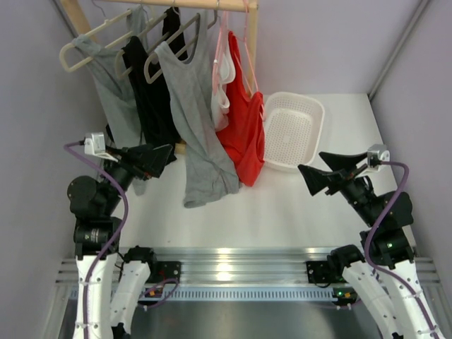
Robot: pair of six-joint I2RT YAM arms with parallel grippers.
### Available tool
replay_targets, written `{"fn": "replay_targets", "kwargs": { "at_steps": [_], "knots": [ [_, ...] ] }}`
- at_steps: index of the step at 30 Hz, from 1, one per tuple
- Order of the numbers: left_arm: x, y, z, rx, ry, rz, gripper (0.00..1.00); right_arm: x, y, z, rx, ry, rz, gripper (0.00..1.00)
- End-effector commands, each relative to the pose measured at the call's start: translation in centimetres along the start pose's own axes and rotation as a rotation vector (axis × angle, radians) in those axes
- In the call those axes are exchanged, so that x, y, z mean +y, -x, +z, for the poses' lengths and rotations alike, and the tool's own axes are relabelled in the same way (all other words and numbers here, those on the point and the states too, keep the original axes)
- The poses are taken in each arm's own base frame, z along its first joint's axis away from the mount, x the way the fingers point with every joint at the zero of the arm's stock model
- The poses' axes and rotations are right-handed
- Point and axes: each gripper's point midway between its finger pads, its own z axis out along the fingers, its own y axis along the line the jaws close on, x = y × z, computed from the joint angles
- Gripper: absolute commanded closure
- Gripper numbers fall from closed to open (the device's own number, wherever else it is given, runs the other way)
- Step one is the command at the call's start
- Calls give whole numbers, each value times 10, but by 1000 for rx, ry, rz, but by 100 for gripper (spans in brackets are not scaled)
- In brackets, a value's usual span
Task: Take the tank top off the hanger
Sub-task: Pick up the hanger from the clothesline.
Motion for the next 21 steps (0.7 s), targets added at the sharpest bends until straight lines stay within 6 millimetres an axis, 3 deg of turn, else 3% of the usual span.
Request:
{"fn": "replay_targets", "kwargs": {
  "at_steps": [1,5,14,17,21],
  "knots": [
    [-16,25,8,-19,-31,39,2,2,4,-2,-15,9,-29,0],
    [-22,45,31,-2,-43,22,2,2,2,-2,-7,10,-32,0],
    [-50,87,59,-31,-101,54,2,1,-4,3,20,14,-12,1],
    [-54,94,69,-29,-114,55,2,1,-3,5,24,16,-7,1],
    [-65,87,84,-18,-133,76,2,2,-1,5,20,18,-12,1]
  ]
}}
